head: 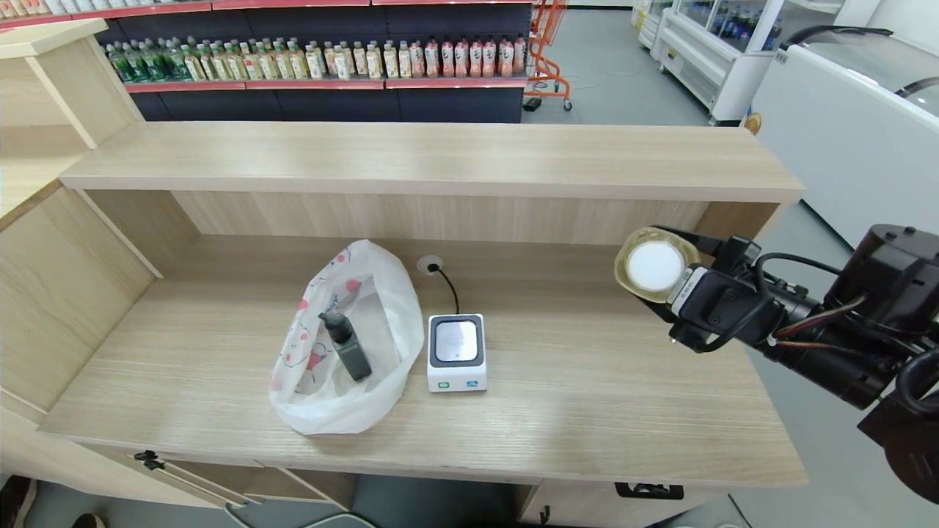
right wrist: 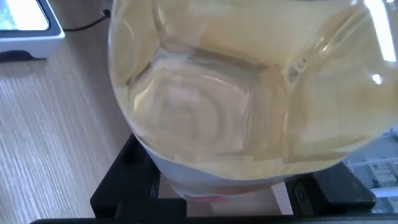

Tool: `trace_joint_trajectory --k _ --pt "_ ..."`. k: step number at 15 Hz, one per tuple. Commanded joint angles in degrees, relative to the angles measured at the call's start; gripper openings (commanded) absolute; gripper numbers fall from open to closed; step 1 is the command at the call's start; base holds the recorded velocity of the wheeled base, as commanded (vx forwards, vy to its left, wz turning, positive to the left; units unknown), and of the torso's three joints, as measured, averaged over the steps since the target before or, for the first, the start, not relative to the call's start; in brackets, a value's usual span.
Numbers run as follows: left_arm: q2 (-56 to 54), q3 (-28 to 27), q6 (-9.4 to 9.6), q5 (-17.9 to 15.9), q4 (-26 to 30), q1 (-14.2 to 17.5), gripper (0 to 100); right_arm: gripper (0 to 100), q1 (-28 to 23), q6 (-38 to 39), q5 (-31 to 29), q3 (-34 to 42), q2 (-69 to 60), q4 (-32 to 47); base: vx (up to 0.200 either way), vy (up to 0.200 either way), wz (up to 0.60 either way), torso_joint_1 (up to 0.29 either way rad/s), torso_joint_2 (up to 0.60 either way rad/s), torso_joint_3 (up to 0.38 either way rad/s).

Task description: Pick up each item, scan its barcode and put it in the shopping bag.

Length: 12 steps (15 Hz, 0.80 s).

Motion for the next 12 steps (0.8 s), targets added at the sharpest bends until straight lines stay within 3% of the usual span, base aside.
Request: trace_joint_trajectory --k 1,5,12 --pt "0.09 0.0 0.02 0.01 -0.04 -0.04 100 0 -1.17 -1.29 0.01 -1.13 2.91 -1.23 0.0 0.2 0.0 -0.002 0.01 0.002" --pt "0.0 0.0 0.02 0.01 -0.04 -0.04 100 0 -5.21 -4.28 0.01 -3.94 7.13 -3.78 0.0 0.2 0.0 0.004 0.0 0.005" --pt "0.0 0.0 0.02 0.01 -0.04 -0.04 100 0 -3.89 -3.58 4.32 -10.88 16.8 -6.06 0.0 0.0 0.0 0.0 0.0 0.0"
